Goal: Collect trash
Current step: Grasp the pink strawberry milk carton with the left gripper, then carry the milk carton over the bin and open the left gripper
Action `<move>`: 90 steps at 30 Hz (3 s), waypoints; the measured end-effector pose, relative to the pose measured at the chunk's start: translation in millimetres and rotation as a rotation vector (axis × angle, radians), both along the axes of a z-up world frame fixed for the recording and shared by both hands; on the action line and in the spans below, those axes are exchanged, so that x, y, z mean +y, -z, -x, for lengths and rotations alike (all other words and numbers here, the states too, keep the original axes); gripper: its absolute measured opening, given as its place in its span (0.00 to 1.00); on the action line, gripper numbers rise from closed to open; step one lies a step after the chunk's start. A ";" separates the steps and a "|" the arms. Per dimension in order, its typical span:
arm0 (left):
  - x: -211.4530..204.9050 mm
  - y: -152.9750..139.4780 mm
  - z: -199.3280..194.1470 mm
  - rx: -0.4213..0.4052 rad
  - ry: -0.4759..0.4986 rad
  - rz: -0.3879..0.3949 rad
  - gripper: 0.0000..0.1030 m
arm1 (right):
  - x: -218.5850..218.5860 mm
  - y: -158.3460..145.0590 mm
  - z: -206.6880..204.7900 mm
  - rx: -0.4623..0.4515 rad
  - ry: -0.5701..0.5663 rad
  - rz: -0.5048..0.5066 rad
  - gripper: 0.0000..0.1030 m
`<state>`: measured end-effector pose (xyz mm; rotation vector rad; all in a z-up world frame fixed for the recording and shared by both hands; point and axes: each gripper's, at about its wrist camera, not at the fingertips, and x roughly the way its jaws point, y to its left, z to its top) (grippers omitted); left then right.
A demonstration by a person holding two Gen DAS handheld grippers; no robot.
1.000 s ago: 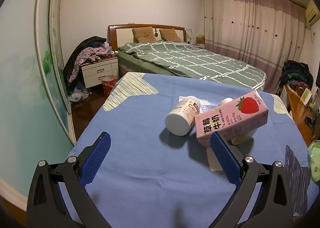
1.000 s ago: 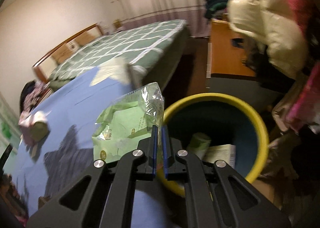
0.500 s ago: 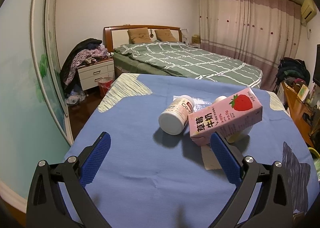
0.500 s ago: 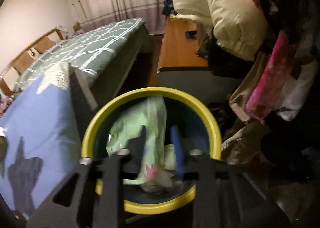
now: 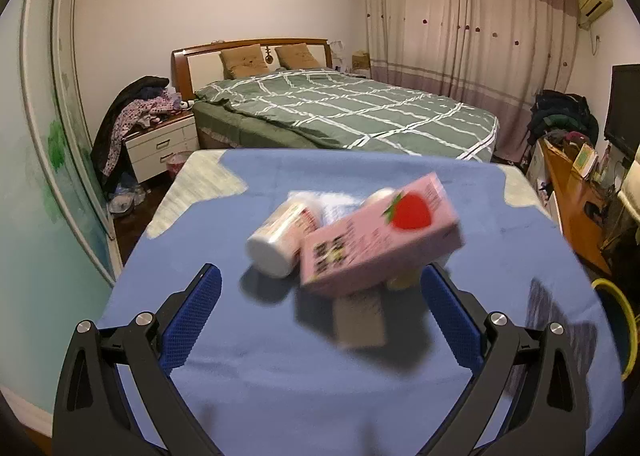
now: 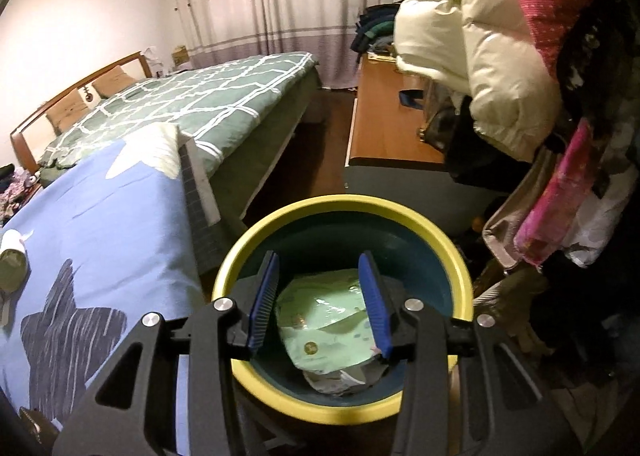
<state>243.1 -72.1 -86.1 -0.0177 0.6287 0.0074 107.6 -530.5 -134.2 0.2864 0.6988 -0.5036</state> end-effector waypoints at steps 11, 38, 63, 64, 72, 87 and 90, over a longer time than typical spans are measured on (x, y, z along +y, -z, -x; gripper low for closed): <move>-41.9 -17.6 -53.0 0.012 -0.049 -0.047 0.95 | -0.1 -1.2 4.0 -0.028 -0.025 -0.037 0.39; 37.6 11.7 56.7 0.088 -0.064 -0.047 0.95 | 24.7 -9.2 -4.3 -0.049 -0.098 -0.051 0.39; 17.3 38.9 25.6 0.136 -0.011 -0.074 0.49 | 16.4 -6.9 -0.2 -0.065 -0.093 -0.080 0.39; 14.8 34.8 30.7 0.126 -0.001 -0.074 0.49 | 16.7 -7.4 0.2 -0.065 -0.094 -0.079 0.39; -13.9 -1.4 57.7 0.040 0.085 -0.073 0.49 | 15.7 -14.6 10.0 -0.081 -0.100 -0.070 0.39; -164.2 -20.2 55.3 0.043 0.419 -0.055 0.49 | -20.1 -19.5 66.0 -0.088 -0.043 -0.037 0.39; -212.4 -21.8 54.8 0.054 0.504 -0.050 0.49 | -30.6 -17.1 79.4 -0.088 -0.015 -0.040 0.39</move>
